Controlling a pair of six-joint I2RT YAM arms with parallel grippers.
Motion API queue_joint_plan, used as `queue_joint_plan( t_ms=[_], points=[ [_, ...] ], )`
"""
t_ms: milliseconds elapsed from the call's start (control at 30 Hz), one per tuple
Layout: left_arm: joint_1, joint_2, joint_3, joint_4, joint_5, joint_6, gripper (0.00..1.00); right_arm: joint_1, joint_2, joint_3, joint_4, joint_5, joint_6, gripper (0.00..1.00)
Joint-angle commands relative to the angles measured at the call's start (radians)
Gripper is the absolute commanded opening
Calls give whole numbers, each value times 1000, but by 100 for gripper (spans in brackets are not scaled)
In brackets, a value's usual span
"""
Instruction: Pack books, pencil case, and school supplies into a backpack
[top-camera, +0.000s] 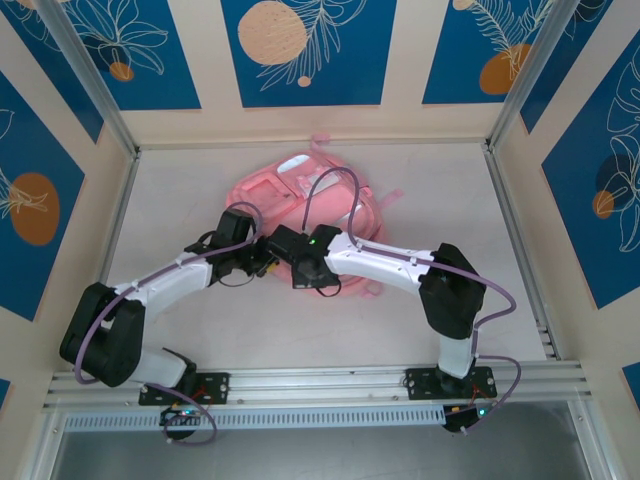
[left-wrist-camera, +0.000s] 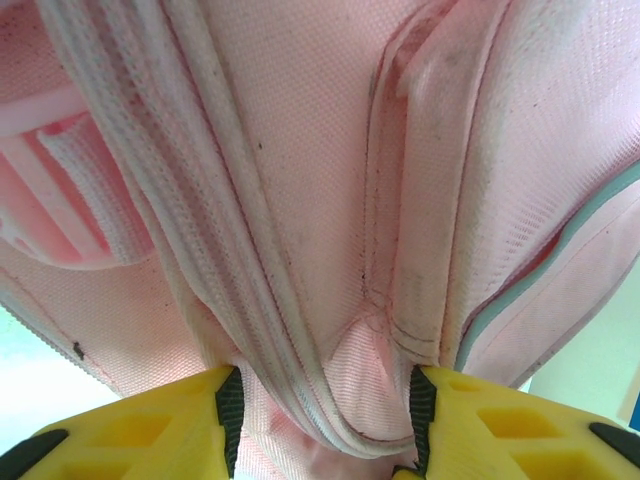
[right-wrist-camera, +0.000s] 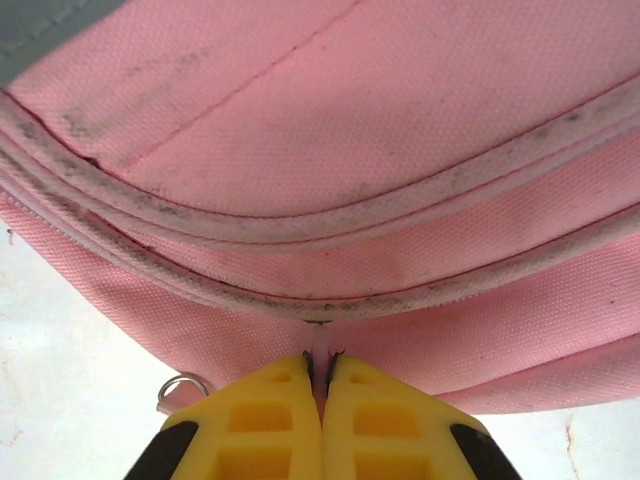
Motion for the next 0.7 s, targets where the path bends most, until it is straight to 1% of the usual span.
queue_joint_plan(
  t_ms=[0,100,167,233,333,400,567,667],
  points=[
    [-4,-46,-22,-27,-48,4,51,8,-83,-21,40,69,-86,0],
    [-4,-85,-32,-67,-96,11,54,12,-151,-59,109,54,-170,0],
    [-5,-104,-41,-69,-109,7,54,12,-184,-75,147,29,-217,0],
    [-5,-117,-54,-37,-98,-2,54,12,-204,-83,185,-10,-252,0],
    [-7,-111,-61,29,-65,-24,49,12,-217,-86,227,-77,-285,0],
    [-10,-98,-67,79,-39,-42,48,13,-223,-92,270,-124,-303,0],
    [-9,-68,-68,131,-26,-69,45,14,-225,-95,311,-169,-313,0],
    [-10,-62,-60,127,-44,-69,32,13,-225,-102,292,-139,-307,0]
  ],
)
